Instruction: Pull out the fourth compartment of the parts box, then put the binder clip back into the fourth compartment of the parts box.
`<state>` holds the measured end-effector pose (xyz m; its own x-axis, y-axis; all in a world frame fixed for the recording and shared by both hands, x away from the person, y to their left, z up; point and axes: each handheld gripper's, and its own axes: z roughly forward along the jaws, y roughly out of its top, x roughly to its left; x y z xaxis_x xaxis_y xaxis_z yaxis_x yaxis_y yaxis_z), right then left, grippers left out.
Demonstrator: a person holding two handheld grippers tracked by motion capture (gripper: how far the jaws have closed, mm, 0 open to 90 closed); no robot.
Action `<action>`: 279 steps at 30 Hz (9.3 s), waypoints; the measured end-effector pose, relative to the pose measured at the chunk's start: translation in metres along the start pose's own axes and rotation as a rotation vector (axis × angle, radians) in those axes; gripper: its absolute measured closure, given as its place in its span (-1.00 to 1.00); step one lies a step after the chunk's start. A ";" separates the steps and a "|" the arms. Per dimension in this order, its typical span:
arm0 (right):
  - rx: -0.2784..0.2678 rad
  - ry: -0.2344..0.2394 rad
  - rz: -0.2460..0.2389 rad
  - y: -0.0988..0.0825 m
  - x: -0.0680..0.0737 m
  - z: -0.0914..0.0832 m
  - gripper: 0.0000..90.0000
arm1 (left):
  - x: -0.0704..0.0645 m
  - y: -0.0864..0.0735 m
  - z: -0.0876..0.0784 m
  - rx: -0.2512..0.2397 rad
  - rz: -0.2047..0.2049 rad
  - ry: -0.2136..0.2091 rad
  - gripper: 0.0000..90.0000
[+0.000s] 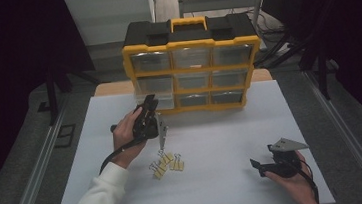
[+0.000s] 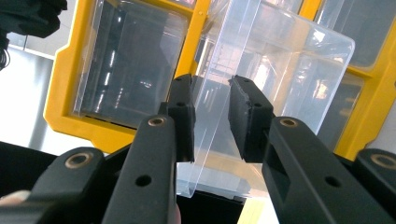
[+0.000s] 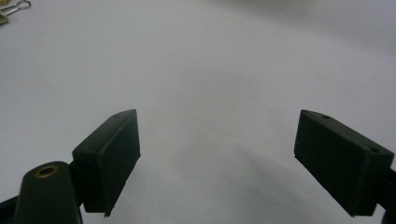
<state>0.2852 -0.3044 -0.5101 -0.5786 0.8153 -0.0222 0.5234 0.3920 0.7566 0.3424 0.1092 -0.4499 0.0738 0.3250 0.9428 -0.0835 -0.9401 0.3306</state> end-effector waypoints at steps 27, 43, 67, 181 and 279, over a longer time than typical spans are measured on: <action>0.001 0.000 -0.003 0.000 0.000 0.000 -0.67 | -0.001 0.002 -0.008 -0.016 0.009 -0.009 0.58; 0.003 -0.002 -0.007 0.000 0.000 0.000 -0.67 | 0.000 0.000 -0.009 -0.014 -0.002 -0.023 0.52; 0.000 -0.001 -0.010 0.000 0.000 0.000 -0.67 | 0.020 -0.001 -0.028 -0.058 -0.374 -0.338 -0.65; -0.002 0.006 -0.005 0.002 0.000 0.003 -0.67 | -0.017 -0.071 -0.049 0.246 -1.018 -1.192 -0.47; -0.004 -0.002 -0.005 0.002 -0.001 0.003 -0.66 | 0.031 -0.084 -0.053 0.010 -1.178 -1.197 0.98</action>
<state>0.2890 -0.3028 -0.5105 -0.5800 0.8142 -0.0270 0.5184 0.3944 0.7588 0.2990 0.2034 -0.4459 0.7505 0.5519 -0.3636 0.5693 -0.2603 0.7799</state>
